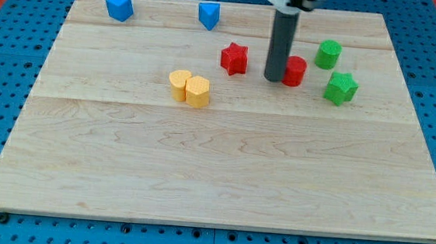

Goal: Move the yellow hexagon to the top right of the board

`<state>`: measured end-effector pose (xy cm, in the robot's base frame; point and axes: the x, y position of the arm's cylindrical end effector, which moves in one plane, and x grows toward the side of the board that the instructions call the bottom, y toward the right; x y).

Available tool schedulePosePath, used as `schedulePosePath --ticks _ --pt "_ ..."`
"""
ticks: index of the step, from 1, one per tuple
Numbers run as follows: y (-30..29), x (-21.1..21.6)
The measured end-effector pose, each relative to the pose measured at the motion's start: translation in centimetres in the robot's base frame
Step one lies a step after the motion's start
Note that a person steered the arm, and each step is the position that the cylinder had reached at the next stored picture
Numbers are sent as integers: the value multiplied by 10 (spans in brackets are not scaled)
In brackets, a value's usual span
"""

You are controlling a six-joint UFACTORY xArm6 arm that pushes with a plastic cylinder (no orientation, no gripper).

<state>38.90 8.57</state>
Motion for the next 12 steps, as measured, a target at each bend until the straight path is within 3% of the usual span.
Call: schedulePosePath --ticks 1,2,3,4,6,7,8,9,10,11,12 --pt "-64 53" --pt "-121 57" --pt "-135 68" --pt "-136 49" --pt "-66 3" --pt "-108 28" --pt "-138 -19" --pt "-128 -40" --pt "-126 -30" --pt "-124 -73" --pt "-71 -83"
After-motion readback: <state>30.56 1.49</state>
